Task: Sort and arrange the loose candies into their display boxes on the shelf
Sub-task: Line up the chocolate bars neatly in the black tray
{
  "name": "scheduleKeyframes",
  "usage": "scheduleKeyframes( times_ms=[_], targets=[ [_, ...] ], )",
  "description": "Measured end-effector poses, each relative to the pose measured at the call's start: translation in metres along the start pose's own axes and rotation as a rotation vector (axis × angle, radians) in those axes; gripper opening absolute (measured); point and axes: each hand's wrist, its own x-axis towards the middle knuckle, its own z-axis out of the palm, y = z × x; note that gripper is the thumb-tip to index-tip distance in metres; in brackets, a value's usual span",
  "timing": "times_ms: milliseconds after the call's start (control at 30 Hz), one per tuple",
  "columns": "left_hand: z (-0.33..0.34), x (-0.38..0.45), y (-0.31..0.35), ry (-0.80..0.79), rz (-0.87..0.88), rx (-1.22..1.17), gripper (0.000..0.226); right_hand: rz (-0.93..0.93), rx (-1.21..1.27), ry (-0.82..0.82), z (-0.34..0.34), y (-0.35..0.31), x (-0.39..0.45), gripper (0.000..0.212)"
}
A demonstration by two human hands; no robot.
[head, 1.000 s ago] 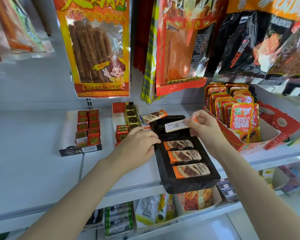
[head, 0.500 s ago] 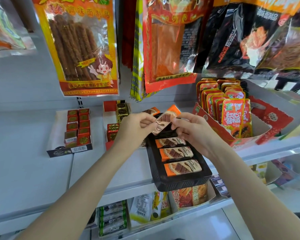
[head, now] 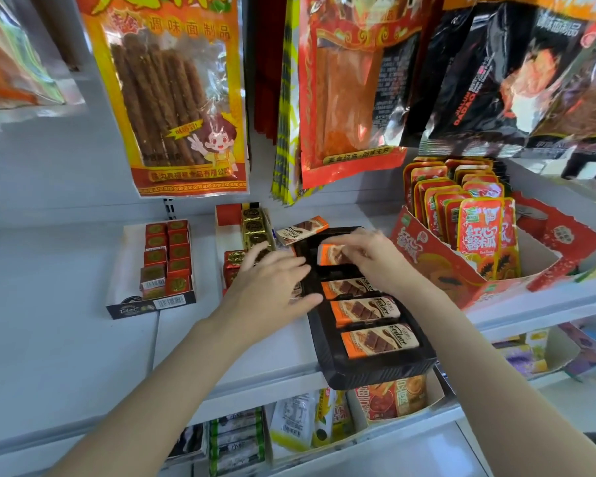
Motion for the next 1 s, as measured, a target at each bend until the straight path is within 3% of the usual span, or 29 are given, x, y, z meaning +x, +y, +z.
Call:
scheduleKeyframes(
  times_ms=[133, 300, 500, 667, 833, 1000],
  targets=[
    [-0.003, 0.001, 0.001, -0.047, 0.008, 0.016, 0.068, 0.113, 0.121, -0.103, 0.007, -0.001, 0.002, 0.024],
    [-0.004, 0.001, 0.001, -0.060, 0.009, -0.005, 0.069, 0.089, 0.013, 0.063, 0.003, 0.003, 0.002, 0.019],
    [-0.005, 0.000, 0.003, -0.075, 0.008, -0.022, 0.068, 0.088, 0.026, -0.041, 0.006, 0.000, -0.002, 0.016],
    [-0.005, 0.000, 0.004, -0.073, 0.009, -0.020, 0.068, 0.078, -0.088, 0.037, 0.013, 0.000, 0.001, 0.008],
    [-0.006, 0.001, 0.004, -0.085, -0.002, -0.019, 0.068, 0.026, -0.110, 0.128, 0.015, 0.003, -0.006, 0.017],
    [-0.005, -0.001, 0.005, -0.092, 0.002, -0.025, 0.068, 0.012, -0.364, -0.015, 0.016, 0.006, -0.014, 0.030]
  ],
)
